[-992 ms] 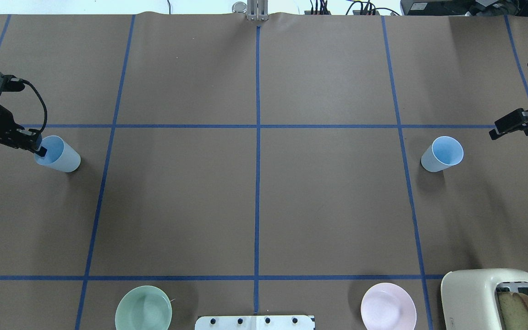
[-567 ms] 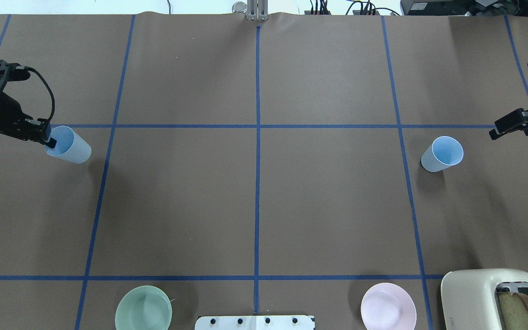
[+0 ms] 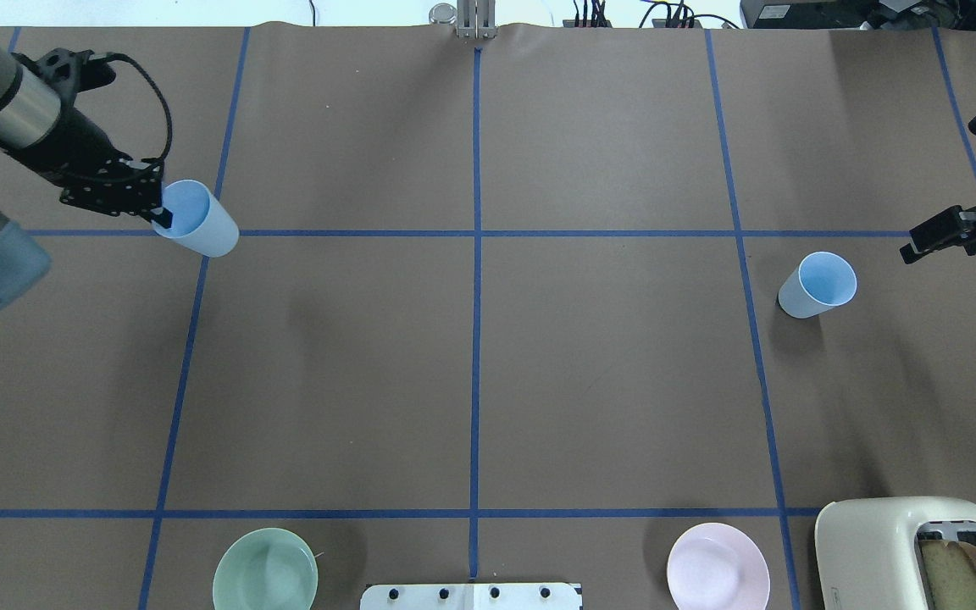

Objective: Stack blue cups with both arms
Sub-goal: 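Grasp the light-blue cup with the left gripper and carry it toward the table center, then set the cup at center with the left gripper while the right grasps its cup, then carry the right cup over the center cup while the left gripper withdraws, then lower the right-held cup into the center cup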

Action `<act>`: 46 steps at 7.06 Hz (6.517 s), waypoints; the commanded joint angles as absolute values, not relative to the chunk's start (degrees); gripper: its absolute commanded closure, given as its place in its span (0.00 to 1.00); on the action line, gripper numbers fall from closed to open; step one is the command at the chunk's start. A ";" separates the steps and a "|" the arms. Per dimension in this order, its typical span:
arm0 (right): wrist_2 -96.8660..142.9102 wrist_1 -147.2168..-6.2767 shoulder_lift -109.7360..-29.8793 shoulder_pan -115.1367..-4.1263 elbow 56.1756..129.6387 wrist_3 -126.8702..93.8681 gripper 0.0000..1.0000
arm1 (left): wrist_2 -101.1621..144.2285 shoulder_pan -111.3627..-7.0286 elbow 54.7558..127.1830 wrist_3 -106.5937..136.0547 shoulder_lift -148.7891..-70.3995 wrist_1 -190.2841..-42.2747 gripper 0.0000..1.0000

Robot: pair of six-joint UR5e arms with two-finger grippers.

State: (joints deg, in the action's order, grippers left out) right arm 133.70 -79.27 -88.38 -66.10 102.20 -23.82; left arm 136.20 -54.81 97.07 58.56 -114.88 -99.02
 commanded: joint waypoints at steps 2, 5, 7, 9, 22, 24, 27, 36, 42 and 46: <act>129.47 -79.45 -85.88 -61.53 101.95 -23.91 0.06 | 129.66 -44.32 96.24 73.43 -123.99 -97.65 1.00; 129.20 -79.72 -84.21 -59.51 100.73 -23.82 0.19 | 122.71 -36.85 90.02 78.92 -135.68 -92.20 1.00; 128.15 -79.80 -83.94 -58.45 100.20 -23.82 0.21 | 122.70 -36.13 84.23 80.06 -140.16 -92.98 1.00; 128.23 -79.37 -83.85 -58.18 99.23 -23.82 0.24 | 122.61 -35.95 83.76 79.54 -139.40 -93.16 1.00; 128.14 -79.36 -82.88 -55.63 97.64 -23.91 1.00 | 121.55 -35.94 83.04 78.14 -138.17 -99.67 0.48; 128.32 -79.80 -82.79 -56.86 98.96 -23.91 1.00 | 124.61 -40.23 88.73 78.05 -135.73 -99.23 0.48; 129.20 -88.43 -74.94 -58.89 101.94 -28.45 1.00 | 131.66 -48.32 93.06 68.25 -128.10 -99.05 0.49; 125.42 -97.56 -47.93 -42.02 99.25 -58.87 1.00 | 134.30 -60.73 92.90 26.38 -112.07 -95.18 0.46; 122.34 -87.80 -42.89 -38.41 88.15 -63.90 1.00 | 134.30 -60.73 92.55 25.14 -111.27 -95.36 0.42; 122.96 -88.33 -45.25 -38.41 92.10 -63.72 1.00 | 134.38 -60.73 92.46 25.14 -111.27 -95.36 0.42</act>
